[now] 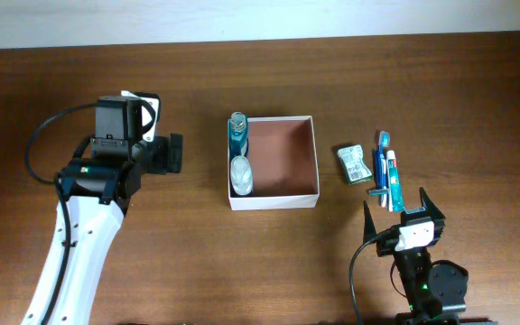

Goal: Pack container
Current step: 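Open the left gripper and withdraw it to the left of the box, then move the right gripper over the green soap bar package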

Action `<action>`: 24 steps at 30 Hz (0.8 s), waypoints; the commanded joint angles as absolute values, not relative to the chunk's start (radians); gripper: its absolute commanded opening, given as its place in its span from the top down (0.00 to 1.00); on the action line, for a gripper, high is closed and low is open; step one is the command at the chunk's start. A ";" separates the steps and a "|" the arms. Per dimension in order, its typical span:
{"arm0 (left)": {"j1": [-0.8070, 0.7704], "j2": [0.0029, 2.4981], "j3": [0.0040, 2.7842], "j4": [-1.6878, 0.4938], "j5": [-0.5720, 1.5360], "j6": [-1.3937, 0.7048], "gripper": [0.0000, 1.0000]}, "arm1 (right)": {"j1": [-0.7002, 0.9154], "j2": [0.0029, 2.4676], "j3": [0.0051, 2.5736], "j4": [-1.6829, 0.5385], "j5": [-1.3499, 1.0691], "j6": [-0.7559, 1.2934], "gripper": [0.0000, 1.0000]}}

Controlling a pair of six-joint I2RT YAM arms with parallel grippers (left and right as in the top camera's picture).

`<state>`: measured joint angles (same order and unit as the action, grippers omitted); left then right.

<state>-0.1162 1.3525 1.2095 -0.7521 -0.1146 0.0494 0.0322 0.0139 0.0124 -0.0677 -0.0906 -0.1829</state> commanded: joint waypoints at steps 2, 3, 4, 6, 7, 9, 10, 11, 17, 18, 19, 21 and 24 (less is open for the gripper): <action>-0.113 1.357 1.212 -0.750 -0.101 0.070 0.01 | 0.025 0.006 0.006 -0.071 -0.081 -0.179 0.01; -0.113 1.357 1.212 -0.749 -0.100 0.070 0.01 | 0.025 0.006 0.006 -0.071 -0.081 -0.179 0.02; -0.113 1.357 1.212 -0.750 -0.101 0.070 0.01 | 0.025 0.006 0.006 -0.071 -0.081 -0.179 0.02; -0.113 1.357 1.212 -0.750 -0.101 0.070 0.01 | 0.025 0.006 0.006 -0.071 -0.081 -0.179 0.02; -0.113 1.357 1.212 -0.749 -0.101 0.070 0.01 | 0.025 0.006 0.006 -0.071 -0.081 -0.179 0.02; -0.113 1.357 1.212 -0.750 -0.101 0.070 0.00 | 0.025 0.006 0.006 -0.064 -0.083 -0.179 0.02; -0.113 1.357 1.212 -0.750 -0.101 0.070 0.01 | 0.025 0.006 0.006 -0.059 -0.086 -0.179 0.02; -0.113 1.357 1.212 -0.750 -0.101 0.070 0.01 | 0.025 0.006 0.006 -0.057 -0.107 -0.179 0.02; -0.113 1.357 1.212 -0.749 -0.101 0.070 0.01 | 0.026 0.006 0.006 -0.060 -0.221 0.052 0.02; -0.113 1.357 1.212 -0.750 -0.101 0.070 0.00 | 0.026 0.006 0.006 -0.060 -0.233 0.165 0.02; -0.113 1.357 1.212 -0.750 -0.101 0.070 0.01 | 0.026 0.006 0.006 -0.060 -0.237 0.255 0.02; -0.113 1.357 1.212 -0.749 -0.101 0.070 0.00 | 0.026 0.006 0.006 -0.055 -0.237 0.428 0.02; -0.113 1.357 1.212 -0.750 -0.101 0.070 0.00 | 0.026 0.006 0.012 -0.067 -0.259 0.454 0.02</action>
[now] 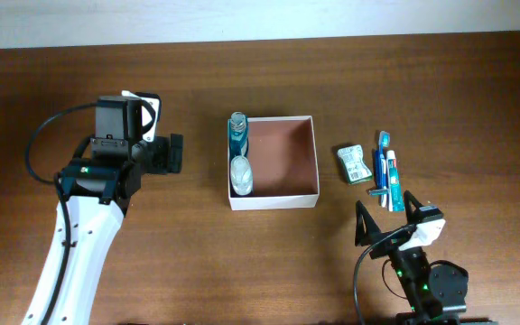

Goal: Pack container
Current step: 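Move the right gripper over the green soap bar package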

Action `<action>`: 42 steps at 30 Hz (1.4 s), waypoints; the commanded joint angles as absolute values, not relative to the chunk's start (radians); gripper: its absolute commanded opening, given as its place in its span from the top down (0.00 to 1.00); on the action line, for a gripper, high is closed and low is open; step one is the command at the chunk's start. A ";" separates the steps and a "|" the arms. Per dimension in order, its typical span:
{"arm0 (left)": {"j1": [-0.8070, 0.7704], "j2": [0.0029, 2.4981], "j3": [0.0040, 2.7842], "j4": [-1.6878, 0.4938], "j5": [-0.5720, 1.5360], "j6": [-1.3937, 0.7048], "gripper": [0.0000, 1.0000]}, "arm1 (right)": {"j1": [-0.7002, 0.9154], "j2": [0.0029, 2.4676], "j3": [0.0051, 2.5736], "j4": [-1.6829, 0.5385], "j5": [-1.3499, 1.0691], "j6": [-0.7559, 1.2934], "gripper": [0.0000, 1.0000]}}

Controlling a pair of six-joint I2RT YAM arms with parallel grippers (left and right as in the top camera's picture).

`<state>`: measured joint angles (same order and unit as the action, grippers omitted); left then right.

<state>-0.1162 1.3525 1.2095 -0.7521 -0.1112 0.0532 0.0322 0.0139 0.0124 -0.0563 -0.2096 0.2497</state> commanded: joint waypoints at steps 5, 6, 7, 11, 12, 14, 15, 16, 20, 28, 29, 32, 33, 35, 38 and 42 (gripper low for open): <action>-0.113 1.357 1.212 -0.750 -0.101 0.070 0.01 | 0.026 0.053 0.133 -0.158 -0.230 0.419 0.02; -0.113 1.357 1.212 -0.750 -0.101 0.069 0.01 | 0.026 0.083 0.174 -0.192 -0.220 0.390 0.02; -0.113 1.357 1.212 -0.750 -0.101 0.070 0.01 | 0.026 0.118 0.216 -0.223 -0.210 0.361 0.02; -0.113 1.357 1.212 -0.750 -0.101 0.070 0.00 | 0.026 0.329 0.417 -0.351 -0.195 0.266 0.02; -0.113 1.357 1.212 -0.750 -0.101 0.070 0.00 | 0.026 0.400 0.481 -0.386 -0.194 0.266 0.02; -0.113 1.357 1.212 -0.750 -0.101 0.070 0.01 | 0.026 0.537 0.606 -0.457 -0.196 0.266 0.02; -0.113 1.357 1.212 -0.750 -0.101 0.070 0.01 | 0.026 0.604 0.672 -0.500 -0.196 0.266 0.02; -0.113 1.357 1.212 -0.750 -0.101 0.070 0.01 | 0.026 0.716 0.786 -0.588 -0.195 0.266 0.02; -0.113 1.357 1.212 -0.750 -0.101 0.070 0.00 | 0.026 0.994 1.083 -0.855 -0.194 0.266 0.02; -0.113 1.357 1.212 -0.749 -0.101 0.070 0.01 | 0.026 1.396 1.450 -1.174 -0.039 0.243 0.02; -0.113 1.357 1.212 -0.750 -0.101 0.070 0.00 | 0.026 1.420 1.457 -1.173 -0.032 0.221 0.02; -0.113 1.357 1.212 -0.750 -0.101 0.070 0.01 | 0.026 1.472 1.458 -1.160 -0.037 0.173 0.02; -0.113 1.357 1.212 -0.750 -0.101 0.070 0.00 | 0.026 1.488 1.458 -1.159 -0.040 0.158 0.02; -0.113 1.357 1.212 -0.750 -0.101 0.070 0.01 | 0.026 1.515 1.458 -1.154 -0.040 0.138 0.02; -0.113 1.357 1.212 -0.750 -0.101 0.070 0.00 | 0.026 1.542 1.458 -1.135 -0.041 0.134 0.02; -0.113 1.357 1.212 -0.750 -0.101 0.070 0.01 | 0.027 1.560 1.458 -1.095 -0.041 0.133 0.02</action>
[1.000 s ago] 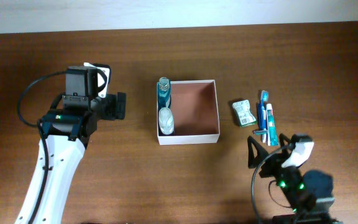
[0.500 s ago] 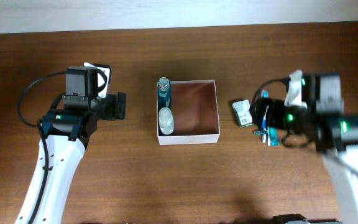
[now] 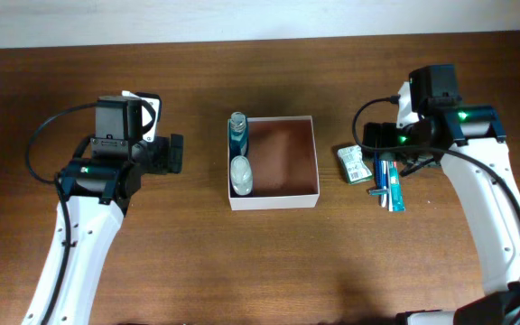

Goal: Pack container
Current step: 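Move the right gripper over the green soap bar package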

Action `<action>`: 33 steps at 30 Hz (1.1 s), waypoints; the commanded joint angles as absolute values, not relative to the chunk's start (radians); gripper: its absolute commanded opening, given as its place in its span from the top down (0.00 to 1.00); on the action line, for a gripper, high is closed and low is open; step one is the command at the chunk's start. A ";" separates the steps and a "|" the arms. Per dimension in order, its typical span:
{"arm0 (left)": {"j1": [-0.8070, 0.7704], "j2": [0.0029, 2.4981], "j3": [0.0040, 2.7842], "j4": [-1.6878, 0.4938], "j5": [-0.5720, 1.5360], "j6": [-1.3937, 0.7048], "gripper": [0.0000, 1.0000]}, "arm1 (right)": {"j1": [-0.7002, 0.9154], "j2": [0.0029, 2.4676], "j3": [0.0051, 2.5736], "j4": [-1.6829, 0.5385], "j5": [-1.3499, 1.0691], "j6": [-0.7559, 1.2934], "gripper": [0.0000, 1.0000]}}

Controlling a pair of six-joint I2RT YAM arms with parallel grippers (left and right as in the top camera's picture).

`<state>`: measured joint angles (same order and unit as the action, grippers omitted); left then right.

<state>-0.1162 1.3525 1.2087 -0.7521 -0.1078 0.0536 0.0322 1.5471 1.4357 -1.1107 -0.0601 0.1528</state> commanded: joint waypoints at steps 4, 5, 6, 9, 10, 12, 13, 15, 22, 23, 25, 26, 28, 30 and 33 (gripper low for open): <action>-0.113 1.357 1.212 -0.749 -0.101 0.070 0.00 | 0.041 1.568 1.458 -1.077 -0.087 0.049 0.02; -0.113 1.357 1.212 -0.750 -0.101 0.069 0.00 | 0.055 1.575 1.458 -1.074 -0.093 0.025 0.02; -0.113 1.357 1.212 -0.749 -0.101 0.070 0.00 | 0.067 1.580 1.458 -1.073 -0.093 0.010 0.02; -0.113 1.357 1.212 -0.750 -0.101 0.070 0.00 | 0.109 1.610 1.458 -1.069 -0.093 -0.014 0.05; -0.113 1.357 1.212 -0.749 -0.101 0.070 0.01 | 0.122 1.620 1.458 -1.068 -0.093 -0.024 0.07; -0.113 1.357 1.212 -0.750 -0.101 0.070 0.00 | 0.150 1.649 1.458 -1.058 -0.070 -0.027 0.10; -0.113 1.357 1.212 -0.750 -0.101 0.069 0.01 | 0.163 1.667 1.458 -1.050 -0.050 -0.027 0.10; -0.113 1.357 1.212 -0.750 -0.101 0.070 0.00 | 0.178 1.701 1.458 -1.035 -0.025 -0.027 0.10; -0.113 1.357 1.212 -0.750 -0.101 0.070 0.01 | 0.163 1.805 1.458 -1.017 -0.021 -0.025 0.13; -0.113 1.357 1.212 -0.750 -0.101 0.070 0.01 | 0.163 1.814 1.458 -1.016 -0.021 -0.025 0.13; -0.113 1.357 1.212 -0.750 -0.101 0.070 0.01 | 0.162 1.829 1.458 -1.012 -0.021 -0.018 0.14; -0.113 1.357 1.212 -0.750 -0.101 0.070 0.01 | 0.162 1.836 1.458 -1.011 -0.021 -0.017 0.14; -0.113 1.357 1.212 -0.750 -0.101 0.070 0.01 | 0.162 1.843 1.458 -1.005 -0.021 -0.010 0.15; -0.113 1.357 1.212 -0.750 -0.101 0.070 0.00 | 0.162 1.847 1.458 -0.996 -0.021 -0.011 0.17; -0.113 1.357 1.212 -0.750 -0.101 0.070 0.01 | 0.162 1.855 1.457 -0.961 -0.013 -0.011 0.37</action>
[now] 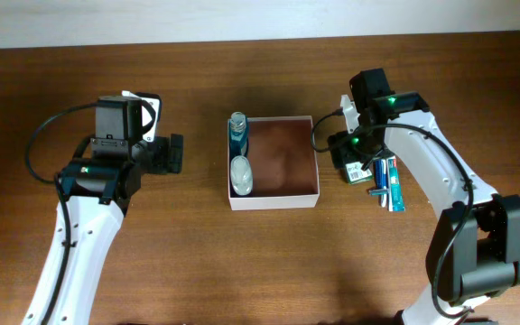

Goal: Pack container
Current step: 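Move the right gripper over the green soap bar package, then lower the right gripper and close it on the soap package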

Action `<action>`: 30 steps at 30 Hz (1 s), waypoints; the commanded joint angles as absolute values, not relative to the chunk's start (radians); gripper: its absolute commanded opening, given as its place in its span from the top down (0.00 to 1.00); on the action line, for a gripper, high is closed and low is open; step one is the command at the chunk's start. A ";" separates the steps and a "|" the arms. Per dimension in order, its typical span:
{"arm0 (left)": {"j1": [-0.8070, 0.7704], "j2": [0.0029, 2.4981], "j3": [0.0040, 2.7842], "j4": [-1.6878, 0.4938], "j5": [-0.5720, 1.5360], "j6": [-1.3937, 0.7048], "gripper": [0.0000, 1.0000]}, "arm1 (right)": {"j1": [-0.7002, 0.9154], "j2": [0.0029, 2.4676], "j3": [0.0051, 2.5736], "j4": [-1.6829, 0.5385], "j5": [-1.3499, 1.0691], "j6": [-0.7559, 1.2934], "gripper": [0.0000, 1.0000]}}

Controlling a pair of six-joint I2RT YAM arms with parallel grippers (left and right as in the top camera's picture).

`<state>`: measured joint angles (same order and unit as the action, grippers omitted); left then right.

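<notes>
A white box (315, 162) with a brown floor stands mid-table. Along its left wall lie a blue bottle (237, 135) and a clear rounded item (241, 173). Right of the box lies a green packet (360, 170), and beside it a blue toothbrush and a toothpaste tube (387, 178). My right gripper (342, 153) hangs low over the packet's left part, between the packet and the box wall. Its jaws look open and the packet still lies on the table. My left gripper (175, 153) points toward the box from the left, open and empty.
The brown table (269, 262) ends at a pale wall strip along the far edge. My right arm's white link (441, 171) crosses above the toothbrush group. My left arm (79, 235) reaches in from the lower left.
My right gripper has shifted left, from over the toothbrush and toothpaste to over the green packet's left side near the box. The left arm and all objects are unchanged.
My right arm sat folded at the front edge with its gripper open, below the toothbrush group. Then it was stretched out above those items, and now stands over the green packet. The left arm and the box contents stayed as they were.
</notes>
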<state>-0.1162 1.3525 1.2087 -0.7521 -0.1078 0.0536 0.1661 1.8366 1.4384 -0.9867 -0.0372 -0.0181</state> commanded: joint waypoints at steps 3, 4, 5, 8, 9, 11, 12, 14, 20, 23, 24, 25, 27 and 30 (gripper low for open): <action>-0.113 1.357 1.212 -0.750 -0.100 0.070 0.00 | 0.162 1.855 1.456 -0.939 0.015 -0.012 0.40; -0.113 1.357 1.212 -0.750 -0.101 0.070 0.00 | 0.162 1.855 1.456 -0.933 0.017 -0.011 0.42; -0.113 1.357 1.212 -0.750 -0.101 0.069 0.00 | 0.162 1.855 1.456 -0.927 0.017 -0.011 0.43; -0.113 1.357 1.212 -0.750 -0.101 0.070 0.01 | 0.162 1.855 1.447 -0.908 0.017 -0.011 0.44; -0.113 1.357 1.212 -0.750 -0.101 0.070 0.01 | 0.161 1.855 1.442 -0.902 0.017 -0.011 0.44; -0.113 1.357 1.212 -0.750 -0.101 0.070 0.01 | 0.154 1.855 1.427 -0.888 0.017 -0.011 0.44; -0.113 1.357 1.212 -0.750 -0.101 0.070 0.00 | 0.149 1.855 1.417 -0.879 0.017 -0.011 0.44; -0.113 1.357 1.212 -0.750 -0.101 0.070 0.00 | 0.133 1.855 1.398 -0.863 0.017 -0.011 0.43; -0.113 1.357 1.212 -0.750 -0.100 0.070 0.01 | 0.095 1.855 1.372 -0.850 0.005 -0.011 0.42; -0.113 1.357 1.212 -0.750 -0.101 0.070 0.01 | 0.098 1.856 1.372 -0.849 0.005 -0.011 0.42; -0.113 1.357 1.212 -0.750 -0.101 0.070 0.00 | 0.099 1.857 1.369 -0.847 0.005 -0.012 0.42; -0.113 1.357 1.212 -0.750 -0.101 0.069 0.01 | 0.099 1.857 1.366 -0.847 0.005 -0.013 0.42; -0.113 1.357 1.212 -0.750 -0.101 0.070 0.00 | 0.099 1.858 1.354 -0.838 0.005 -0.024 0.42; -0.113 1.357 1.212 -0.749 -0.100 0.070 0.00 | 0.098 1.858 1.320 -0.807 0.005 -0.030 0.43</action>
<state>-0.1162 1.3525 1.2087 -0.7521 -0.1078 0.0536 0.0940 1.8462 1.3590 -0.8280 0.0002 -0.0162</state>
